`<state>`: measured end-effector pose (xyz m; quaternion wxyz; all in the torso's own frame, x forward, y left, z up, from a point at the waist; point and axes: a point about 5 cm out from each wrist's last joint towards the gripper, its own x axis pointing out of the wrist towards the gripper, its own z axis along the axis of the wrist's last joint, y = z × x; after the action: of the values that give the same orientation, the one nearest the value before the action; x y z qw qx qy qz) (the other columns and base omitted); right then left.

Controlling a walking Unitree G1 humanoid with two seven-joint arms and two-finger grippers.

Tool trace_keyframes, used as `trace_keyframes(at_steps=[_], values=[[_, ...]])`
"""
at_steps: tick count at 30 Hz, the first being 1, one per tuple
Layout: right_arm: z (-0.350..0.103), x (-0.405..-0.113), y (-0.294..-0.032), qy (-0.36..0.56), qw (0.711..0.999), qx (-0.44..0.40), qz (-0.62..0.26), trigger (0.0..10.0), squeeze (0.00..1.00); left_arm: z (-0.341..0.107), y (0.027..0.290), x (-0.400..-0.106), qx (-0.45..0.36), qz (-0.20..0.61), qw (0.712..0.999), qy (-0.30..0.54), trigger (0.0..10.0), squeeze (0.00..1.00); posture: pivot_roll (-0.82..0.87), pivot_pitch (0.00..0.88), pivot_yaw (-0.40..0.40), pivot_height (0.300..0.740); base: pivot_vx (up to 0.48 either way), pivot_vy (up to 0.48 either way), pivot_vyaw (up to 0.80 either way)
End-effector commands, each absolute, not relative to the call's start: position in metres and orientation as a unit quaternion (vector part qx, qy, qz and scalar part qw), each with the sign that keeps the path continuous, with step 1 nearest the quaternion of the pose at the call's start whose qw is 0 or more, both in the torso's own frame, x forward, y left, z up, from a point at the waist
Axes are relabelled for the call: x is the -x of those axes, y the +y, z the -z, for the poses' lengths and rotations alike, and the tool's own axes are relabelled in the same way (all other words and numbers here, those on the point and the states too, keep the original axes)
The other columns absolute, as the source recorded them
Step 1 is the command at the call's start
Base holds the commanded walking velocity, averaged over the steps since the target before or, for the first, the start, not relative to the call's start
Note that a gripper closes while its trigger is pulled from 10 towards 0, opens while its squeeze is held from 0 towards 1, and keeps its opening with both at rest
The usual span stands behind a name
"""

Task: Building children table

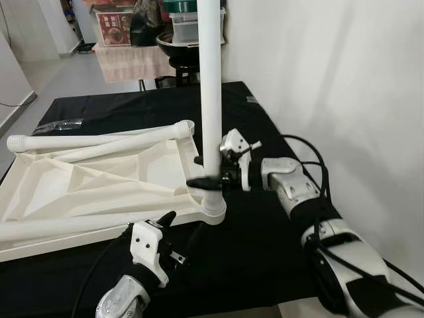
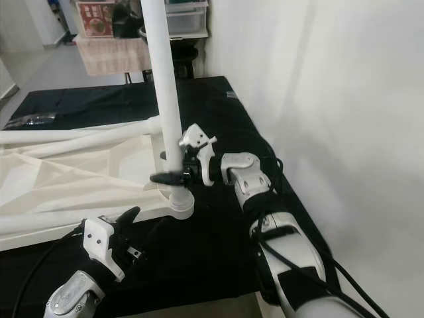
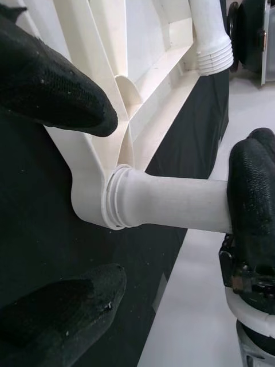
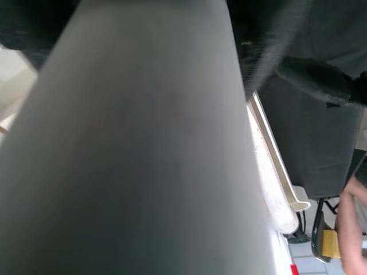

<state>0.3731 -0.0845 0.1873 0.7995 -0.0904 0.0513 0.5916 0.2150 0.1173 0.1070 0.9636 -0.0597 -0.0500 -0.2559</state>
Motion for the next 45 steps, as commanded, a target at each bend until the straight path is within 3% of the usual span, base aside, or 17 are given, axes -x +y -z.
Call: trace_keyframes(at_steps=[1,9,12,13,14,15,16,24,25,27,28,36,38,39,40,41,45], values=[[-0.183,-0.373,-0.083,0.055,0.793,0.090,-0.600,0.0,0.00,-0.104,0.119,-0.214,0.061,0.256,0.964,-0.039,10.0,0.00,0.07,0.000,-0.016,0.740,0.000,0.000,0.00],[-0.168,-0.369,-0.099,0.069,0.804,0.067,-0.587,0.0,0.00,-0.105,0.120,-0.214,0.061,0.254,0.964,-0.041,10.0,0.00,0.06,0.000,-0.012,0.740,0.000,0.000,0.00],[-0.152,-0.364,-0.107,0.087,0.827,0.046,-0.554,0.0,0.00,-0.105,0.121,-0.213,0.061,0.251,0.965,-0.042,10.0,0.00,0.05,0.000,-0.016,0.740,0.000,0.000,0.00],[-0.128,-0.363,-0.106,0.121,0.889,0.052,-0.439,0.0,0.00,-0.106,0.122,-0.212,0.060,0.249,0.966,-0.043,10.0,0.00,0.05,0.000,-0.016,0.740,0.000,0.000,0.00],[-0.128,-0.363,-0.106,0.121,0.889,0.052,-0.439,0.0,0.00,-0.106,0.122,-0.212,0.060,0.249,0.966,-0.043,10.0,0.00,0.05,0.000,-0.016,0.740,0.000,0.000,0.00],[-0.107,-0.349,-0.104,0.150,0.928,0.031,-0.341,0.0,0.00,-0.107,0.124,-0.211,0.060,0.247,0.966,-0.044,10.0,0.00,0.05,0.000,-0.014,0.740,0.000,0.000,0.00],[-0.093,-0.330,-0.099,0.180,0.942,0.003,-0.283,0.0,0.00,-0.107,0.126,-0.211,0.059,0.246,0.966,-0.043,10.0,0.00,0.04,0.000,0.001,0.740,0.000,0.000,0.00],[-0.097,-0.320,-0.095,0.178,0.946,0.020,-0.269,0.0,0.00,-0.106,0.129,-0.213,0.064,0.250,0.965,-0.039,10.0,0.00,0.02,0.000,0.022,0.740,0.000,0.000,0.00],[-0.103,-0.322,-0.087,0.171,0.936,0.046,-0.305,1.0,0.00,-0.106,0.131,-0.213,0.065,0.249,0.966,-0.038,10.0,0.00,0.03,0.000,0.019,0.740,0.000,0.000,0.00],[-0.103,-0.322,-0.087,0.171,0.936,0.046,-0.305,1.0,0.00,-0.106,0.131,-0.213,0.065,0.249,0.966,-0.038,10.0,0.00,0.03,0.000,0.019,0.740,0.000,0.000,0.00],[-0.112,-0.321,-0.075,0.158,0.925,0.028,-0.345,10.0,1.00,-0.106,0.132,-0.213,0.062,0.244,0.967,-0.040,10.0,0.00,0.03,0.000,0.017,0.740,0.000,0.000,0.00],[-0.157,-0.326,-0.057,0.052,0.878,-0.002,-0.477,10.0,1.00,-0.106,0.131,-0.213,0.065,0.244,0.967,-0.039,10.0,0.00,0.03,0.000,0.020,0.740,0.000,0.000,0.00],[-0.157,-0.326,-0.057,0.052,0.878,-0.002,-0.477,10.0,1.00,-0.106,0.131,-0.213,0.065,0.244,0.967,-0.039,10.0,0.00,0.03,0.000,0.020,0.740,0.000,0.000,0.00],[-0.170,-0.327,-0.059,0.027,0.855,-0.001,-0.519,10.0,1.00,-0.106,0.131,-0.214,0.066,0.245,0.967,-0.038,10.0,0.00,0.03,0.000,0.020,0.740,0.000,0.000,0.00],[-0.177,-0.329,-0.062,0.015,0.827,0.017,-0.562,10.0,0.00,-0.106,0.131,-0.215,0.067,0.245,0.966,-0.038,10.0,0.00,0.04,0.000,0.017,0.740,0.000,0.000,0.00],[-0.180,-0.331,-0.066,0.014,0.804,0.033,-0.594,10.0,0.00,-0.105,0.130,-0.215,0.068,0.246,0.966,-0.038,10.0,0.00,0.04,0.000,0.015,0.740,0.000,0.000,0.00],[-0.179,-0.338,-0.068,0.028,0.772,0.047,-0.633,10.0,0.00,-0.105,0.130,-0.217,0.069,0.245,0.966,-0.038,10.0,0.00,0.04,0.000,0.010,0.740,0.000,0.000,0.00]])
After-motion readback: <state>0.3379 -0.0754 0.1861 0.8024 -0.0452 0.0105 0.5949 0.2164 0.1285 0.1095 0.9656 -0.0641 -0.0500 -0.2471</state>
